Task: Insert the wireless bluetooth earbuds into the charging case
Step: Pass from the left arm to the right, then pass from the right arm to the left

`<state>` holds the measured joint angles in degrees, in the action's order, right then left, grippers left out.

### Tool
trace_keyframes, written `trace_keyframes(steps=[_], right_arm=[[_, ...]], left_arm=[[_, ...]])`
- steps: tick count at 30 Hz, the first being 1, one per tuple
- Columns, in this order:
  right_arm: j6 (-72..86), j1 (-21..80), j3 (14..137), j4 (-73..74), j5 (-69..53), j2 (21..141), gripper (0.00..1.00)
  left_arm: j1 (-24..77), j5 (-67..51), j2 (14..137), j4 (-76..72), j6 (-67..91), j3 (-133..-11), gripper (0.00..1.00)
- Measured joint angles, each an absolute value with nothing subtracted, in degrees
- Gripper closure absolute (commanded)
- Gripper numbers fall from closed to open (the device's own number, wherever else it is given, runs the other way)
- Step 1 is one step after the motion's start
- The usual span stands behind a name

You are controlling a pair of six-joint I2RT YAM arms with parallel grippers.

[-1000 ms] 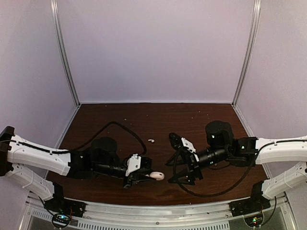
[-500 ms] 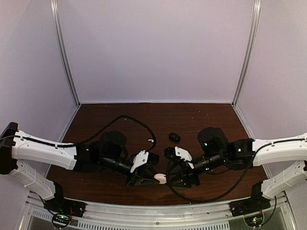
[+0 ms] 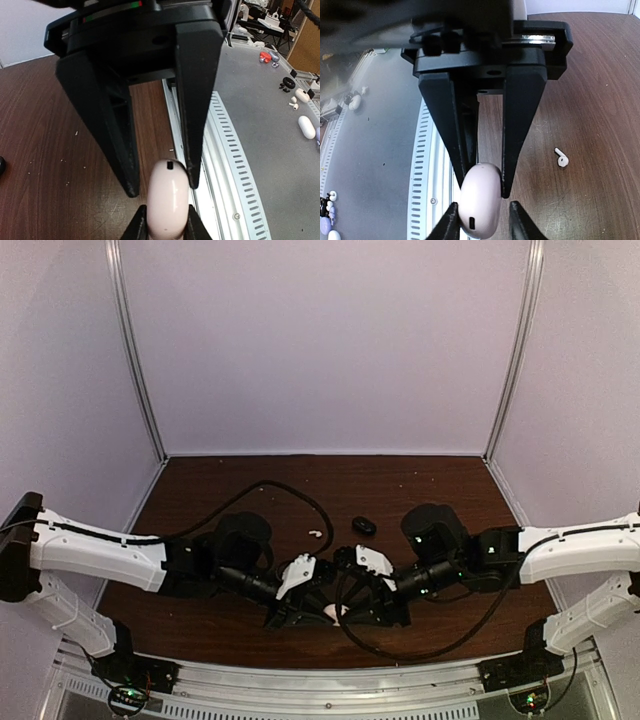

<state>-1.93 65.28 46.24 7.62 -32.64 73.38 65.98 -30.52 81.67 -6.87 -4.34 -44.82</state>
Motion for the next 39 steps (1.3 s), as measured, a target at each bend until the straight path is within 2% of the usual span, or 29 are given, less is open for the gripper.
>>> trace_keyframes(steps=[2, 5, 8, 11, 16, 20, 24, 30, 39], right_arm=[[-2.0, 65.3, 46.6, 8.0, -32.6, 73.6, 0.81], [-2.4, 65.6, 46.7, 8.1, -32.1, 73.6, 0.86], [-2.8, 65.6, 46.7, 8.0, -31.5, 73.6, 0.87], [-2.3, 65.6, 46.7, 7.6, -31.1, 73.5, 0.87], [-0.8, 65.1, 46.2, 5.8, -30.6, 72.1, 0.88], [1.8, 63.9, 44.2, 1.2, -29.7, 68.8, 0.87], [5.0, 62.8, 41.6, -6.2, -28.5, 65.8, 0.86], [9.2, 62.6, 38.1, -20.6, -27.6, 63.3, 0.85], [12.5, 62.6, 36.4, -33.9, -27.1, 64.3, 0.85]], left_arm=[[66.0, -30.3, 81.8, -6.6, -4.3, -44.8, 0.96], [65.8, -30.2, 81.9, -6.1, -3.9, -44.9, 0.82], [65.7, -29.6, 81.6, -6.2, -3.4, -44.8, 0.63], [65.2, -28.3, 79.6, -7.9, -3.2, -43.2, 0.38], [63.3, -25.1, 71.1, -14.3, -1.1, -37.6, 0.21], [62.4, -22.0, 64.3, -22.3, 1.7, -31.7, 0.21], [62.1, -20.5, 62.2, -30.2, 4.7, -27.3, 0.28], [62.1, -23.3, 65.4, -38.9, 8.5, -26.7, 0.42], [63.1, -25.6, 70.2, -50.6, 12.6, -28.9, 0.47]])
